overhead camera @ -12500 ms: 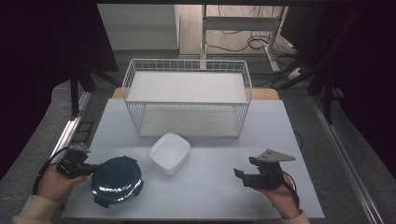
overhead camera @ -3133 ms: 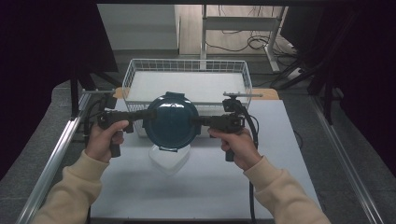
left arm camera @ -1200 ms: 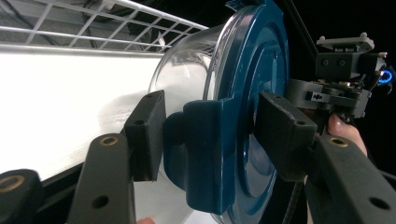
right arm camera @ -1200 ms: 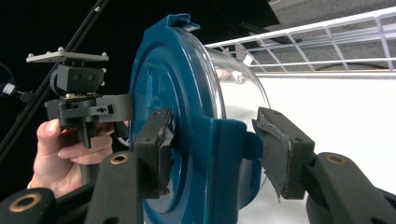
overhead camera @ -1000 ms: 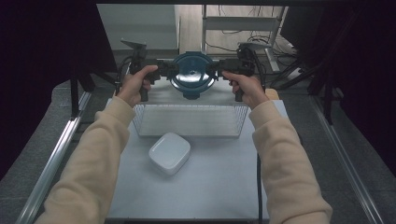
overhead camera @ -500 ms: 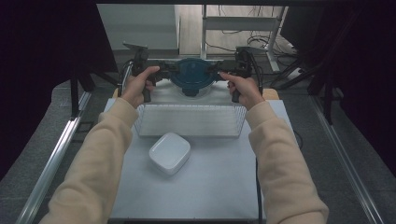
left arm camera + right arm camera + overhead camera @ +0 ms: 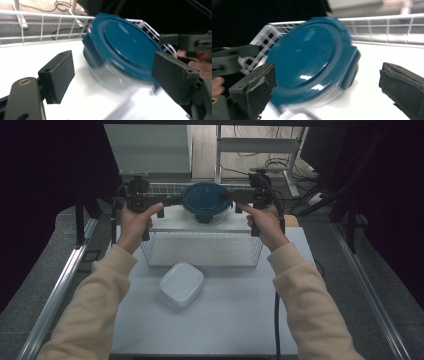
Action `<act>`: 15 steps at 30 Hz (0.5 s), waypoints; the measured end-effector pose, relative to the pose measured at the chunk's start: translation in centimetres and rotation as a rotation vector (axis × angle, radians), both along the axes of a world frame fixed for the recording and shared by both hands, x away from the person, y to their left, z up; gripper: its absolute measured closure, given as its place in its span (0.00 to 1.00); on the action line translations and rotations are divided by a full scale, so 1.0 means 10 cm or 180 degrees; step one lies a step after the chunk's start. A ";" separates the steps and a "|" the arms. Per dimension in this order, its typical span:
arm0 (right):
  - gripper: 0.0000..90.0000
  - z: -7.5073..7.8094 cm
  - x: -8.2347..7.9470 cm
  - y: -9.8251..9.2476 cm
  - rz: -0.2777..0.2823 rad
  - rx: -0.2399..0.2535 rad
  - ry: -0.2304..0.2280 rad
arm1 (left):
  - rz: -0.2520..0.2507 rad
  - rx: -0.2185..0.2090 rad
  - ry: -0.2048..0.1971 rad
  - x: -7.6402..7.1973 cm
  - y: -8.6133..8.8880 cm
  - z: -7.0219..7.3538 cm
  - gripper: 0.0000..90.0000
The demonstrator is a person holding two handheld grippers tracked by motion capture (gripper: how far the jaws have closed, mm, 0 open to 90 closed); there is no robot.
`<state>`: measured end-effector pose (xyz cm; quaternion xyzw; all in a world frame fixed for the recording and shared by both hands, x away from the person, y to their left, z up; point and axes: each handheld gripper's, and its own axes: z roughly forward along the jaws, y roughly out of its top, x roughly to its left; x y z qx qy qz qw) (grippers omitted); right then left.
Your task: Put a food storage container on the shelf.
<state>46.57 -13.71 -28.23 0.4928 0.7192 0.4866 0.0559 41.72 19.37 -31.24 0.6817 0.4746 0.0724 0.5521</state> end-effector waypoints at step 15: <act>0.18 -0.46 -1.22 -0.64 0.0543 -0.0204 -0.0784 | -0.0577 0.0328 -0.0393 -1.38 0.10 -0.59 0.23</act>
